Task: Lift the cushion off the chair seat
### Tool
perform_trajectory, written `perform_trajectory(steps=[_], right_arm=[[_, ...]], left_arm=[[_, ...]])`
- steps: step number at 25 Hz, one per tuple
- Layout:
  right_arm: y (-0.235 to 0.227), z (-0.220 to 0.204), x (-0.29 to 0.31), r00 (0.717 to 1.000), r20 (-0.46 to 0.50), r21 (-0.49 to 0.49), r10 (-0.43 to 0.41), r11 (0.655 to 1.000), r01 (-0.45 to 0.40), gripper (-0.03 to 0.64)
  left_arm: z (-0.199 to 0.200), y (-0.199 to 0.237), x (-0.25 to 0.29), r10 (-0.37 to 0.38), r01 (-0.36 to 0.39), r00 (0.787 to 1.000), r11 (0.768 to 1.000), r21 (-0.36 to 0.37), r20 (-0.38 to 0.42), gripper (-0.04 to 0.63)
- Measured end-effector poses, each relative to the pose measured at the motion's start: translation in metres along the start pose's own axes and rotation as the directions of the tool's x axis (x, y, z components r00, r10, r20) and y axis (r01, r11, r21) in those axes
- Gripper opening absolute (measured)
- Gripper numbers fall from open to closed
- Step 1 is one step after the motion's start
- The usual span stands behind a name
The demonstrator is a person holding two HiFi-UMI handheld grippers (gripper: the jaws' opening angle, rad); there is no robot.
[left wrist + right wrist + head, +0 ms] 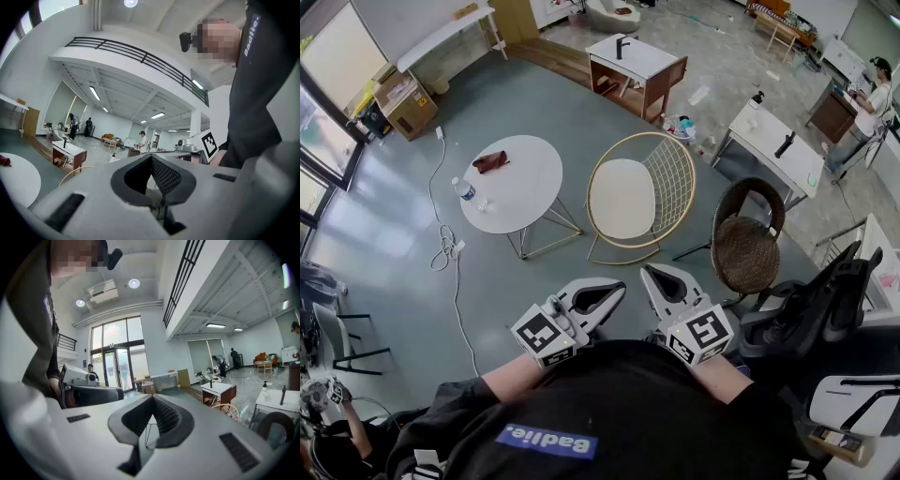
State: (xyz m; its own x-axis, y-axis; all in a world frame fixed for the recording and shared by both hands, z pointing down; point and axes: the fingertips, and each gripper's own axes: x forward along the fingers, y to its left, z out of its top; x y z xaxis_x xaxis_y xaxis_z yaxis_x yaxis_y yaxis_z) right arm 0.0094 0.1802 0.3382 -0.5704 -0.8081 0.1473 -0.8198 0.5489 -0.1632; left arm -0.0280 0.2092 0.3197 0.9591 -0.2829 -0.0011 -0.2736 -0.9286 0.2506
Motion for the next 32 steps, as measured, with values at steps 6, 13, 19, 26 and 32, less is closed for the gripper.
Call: perform_trajectory(steps=[6,13,19,26,32], right_arm=[[0.000,-0.001,-0.001,1.000,0.000,0.005,-0.002,1.000,0.002,0.026],[0.001,-0.003,-0.002,1.000,-0.002,0.006,0.001,1.000,-0.001,0.026],[-0.002,-0.002,-0.004,1.000,-0.005,0.007,0.009,1.000,-0.009,0.026],[-0.014,-0.004,-0.016,0.999,0.007,0.014,0.041,0.999,-0.041,0.026],[-0.038,-0.020,-0.028,0.997,-0.013,0.030,0.077,0.997,-0.077,0.026]], left_arm=[[-0.005,0.004,-0.002,0.008,-0.008,1.000,1.000,0.023,0.001,0.015],[-0.008,0.004,-0.003,0.016,-0.016,1.000,1.000,0.017,0.001,0.015],[-0.008,0.005,0.000,0.024,-0.024,1.000,1.000,0.011,-0.004,0.015],[-0.015,0.006,0.016,0.072,-0.072,0.997,0.997,-0.006,-0.009,0.015],[-0.028,0.006,0.033,0.157,-0.157,0.988,0.987,-0.022,0.010,0.015]])
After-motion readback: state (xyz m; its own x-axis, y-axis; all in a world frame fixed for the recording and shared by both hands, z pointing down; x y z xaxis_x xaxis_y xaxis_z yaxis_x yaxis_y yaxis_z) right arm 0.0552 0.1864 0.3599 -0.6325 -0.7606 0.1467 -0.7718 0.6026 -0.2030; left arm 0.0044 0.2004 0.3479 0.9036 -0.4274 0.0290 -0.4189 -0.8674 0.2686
